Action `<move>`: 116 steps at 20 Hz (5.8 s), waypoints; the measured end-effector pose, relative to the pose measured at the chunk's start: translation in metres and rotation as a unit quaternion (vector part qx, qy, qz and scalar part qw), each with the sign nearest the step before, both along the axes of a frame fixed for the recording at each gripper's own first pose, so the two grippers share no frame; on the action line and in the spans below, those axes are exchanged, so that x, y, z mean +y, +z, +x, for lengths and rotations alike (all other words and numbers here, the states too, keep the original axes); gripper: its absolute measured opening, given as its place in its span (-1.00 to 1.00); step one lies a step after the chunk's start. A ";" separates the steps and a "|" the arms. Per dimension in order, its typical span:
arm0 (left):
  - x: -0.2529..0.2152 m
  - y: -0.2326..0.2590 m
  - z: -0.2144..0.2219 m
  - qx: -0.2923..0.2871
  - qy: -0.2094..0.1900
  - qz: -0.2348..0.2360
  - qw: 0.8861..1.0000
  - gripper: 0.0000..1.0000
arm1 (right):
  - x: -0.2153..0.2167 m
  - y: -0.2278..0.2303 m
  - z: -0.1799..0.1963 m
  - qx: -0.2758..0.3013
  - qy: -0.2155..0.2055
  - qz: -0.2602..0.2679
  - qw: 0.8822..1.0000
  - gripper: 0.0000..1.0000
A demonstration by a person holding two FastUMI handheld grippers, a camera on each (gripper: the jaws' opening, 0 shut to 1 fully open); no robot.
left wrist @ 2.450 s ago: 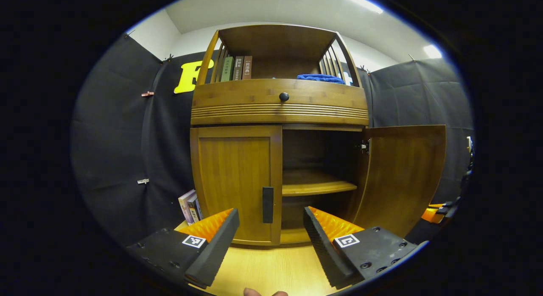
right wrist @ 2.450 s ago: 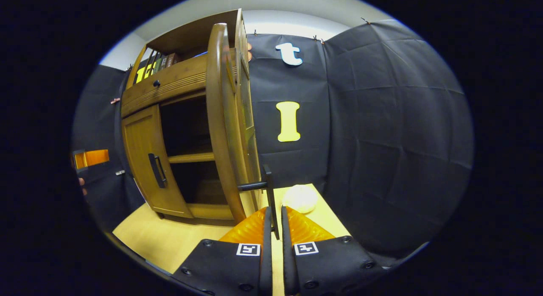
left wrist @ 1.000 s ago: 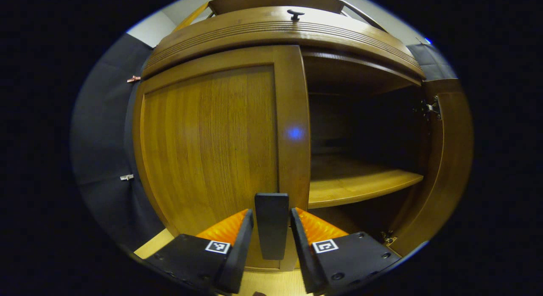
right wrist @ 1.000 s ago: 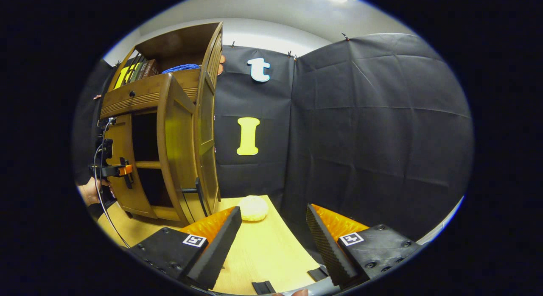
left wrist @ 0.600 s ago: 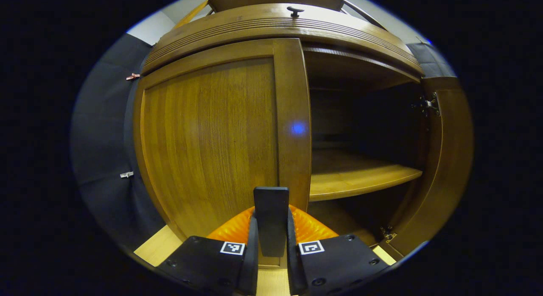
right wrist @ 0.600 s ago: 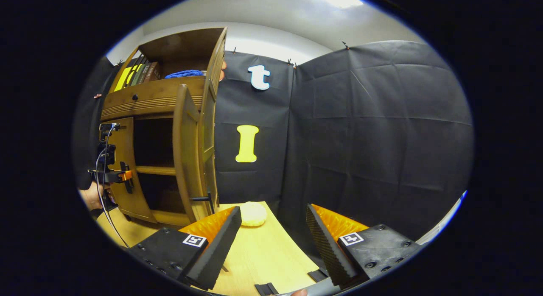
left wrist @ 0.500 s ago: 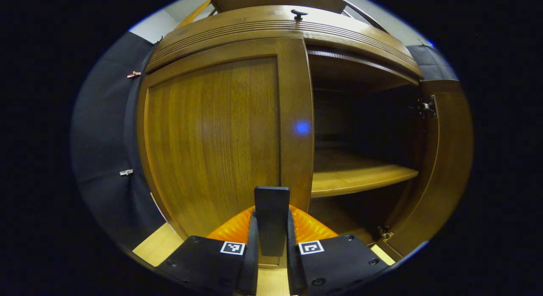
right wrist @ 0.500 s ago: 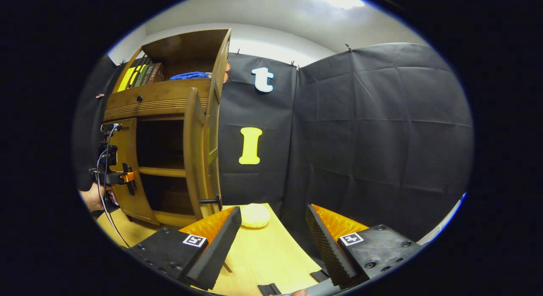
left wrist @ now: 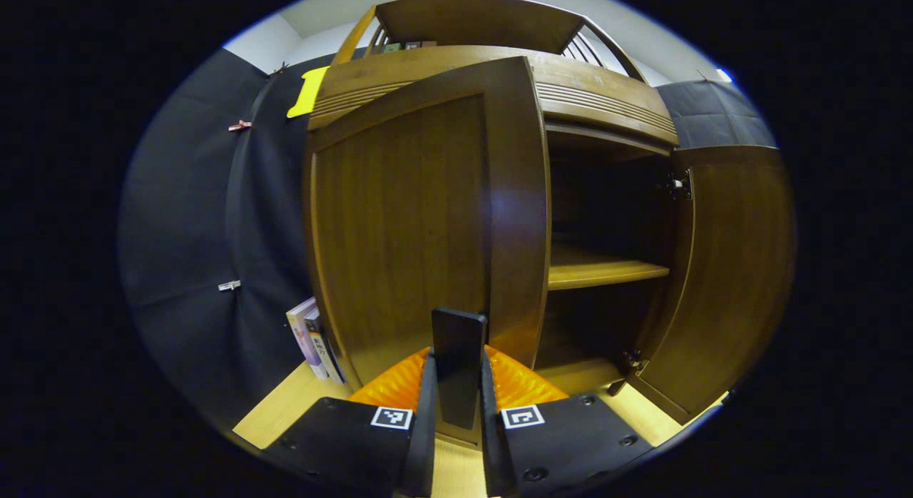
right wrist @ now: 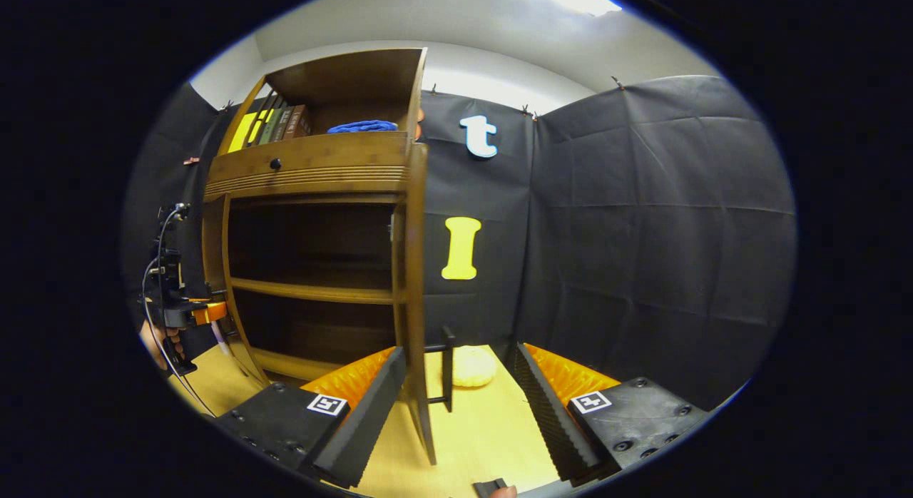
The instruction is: Open the right door of the double-door shoe cabinet with the right hand, and open the left door with the left hand.
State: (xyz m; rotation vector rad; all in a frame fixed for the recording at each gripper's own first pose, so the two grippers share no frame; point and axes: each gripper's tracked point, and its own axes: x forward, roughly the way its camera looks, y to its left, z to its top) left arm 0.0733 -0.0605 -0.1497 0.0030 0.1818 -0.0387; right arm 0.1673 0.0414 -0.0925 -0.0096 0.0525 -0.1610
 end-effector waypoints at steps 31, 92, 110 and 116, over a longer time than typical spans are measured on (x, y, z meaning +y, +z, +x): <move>0.208 -0.011 -0.106 -0.008 0.033 0.010 0.999 -0.81 | 0.213 0.027 0.070 -0.012 0.165 0.035 0.986 0.95; 0.021 0.113 -0.141 -0.092 -0.032 -0.017 0.995 0.91 | 0.230 0.065 0.051 -0.045 0.146 0.027 0.988 0.99; 0.017 0.135 -0.139 -0.117 -0.035 -0.005 0.993 0.93 | 0.222 0.078 0.042 -0.061 0.129 0.027 0.989 0.99; 0.020 0.138 -0.142 -0.121 -0.029 -0.011 0.992 0.91 | 0.226 0.080 0.040 -0.065 0.134 0.028 0.988 0.95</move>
